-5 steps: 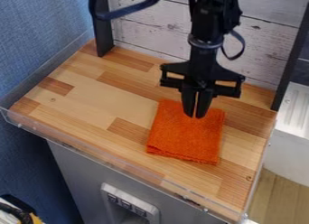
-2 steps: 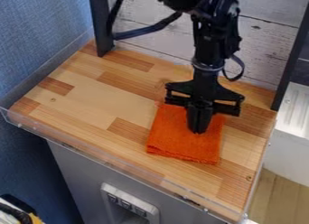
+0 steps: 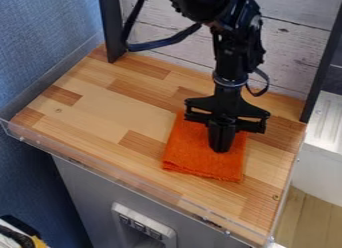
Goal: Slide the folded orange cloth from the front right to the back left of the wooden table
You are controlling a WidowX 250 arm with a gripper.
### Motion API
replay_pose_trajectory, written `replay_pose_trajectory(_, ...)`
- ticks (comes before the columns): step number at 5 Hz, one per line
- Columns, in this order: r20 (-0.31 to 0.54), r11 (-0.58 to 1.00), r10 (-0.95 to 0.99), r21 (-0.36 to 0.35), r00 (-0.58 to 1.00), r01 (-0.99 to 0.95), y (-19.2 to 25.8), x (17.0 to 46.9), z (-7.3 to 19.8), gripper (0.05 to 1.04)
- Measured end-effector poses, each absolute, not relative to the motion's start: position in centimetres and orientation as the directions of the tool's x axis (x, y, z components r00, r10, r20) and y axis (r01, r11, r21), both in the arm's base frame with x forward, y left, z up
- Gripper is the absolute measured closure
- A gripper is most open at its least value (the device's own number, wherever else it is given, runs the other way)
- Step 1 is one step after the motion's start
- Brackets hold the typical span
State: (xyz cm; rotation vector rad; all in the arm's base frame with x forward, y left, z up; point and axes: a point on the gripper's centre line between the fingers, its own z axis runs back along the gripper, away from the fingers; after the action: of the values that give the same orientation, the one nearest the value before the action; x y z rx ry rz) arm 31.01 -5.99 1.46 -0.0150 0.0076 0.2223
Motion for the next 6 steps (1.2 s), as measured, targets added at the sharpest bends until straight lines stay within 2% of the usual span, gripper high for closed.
replay_pose_trajectory(2,-0.005,0.985,0.172,-0.023,0.985,-0.172,-3.6,32.3,1.0,1.025)
replay_pose_trajectory(6,-0.002,0.999,0.048,-0.021,0.999,-0.048,3.2,37.9,1.2,1.025)
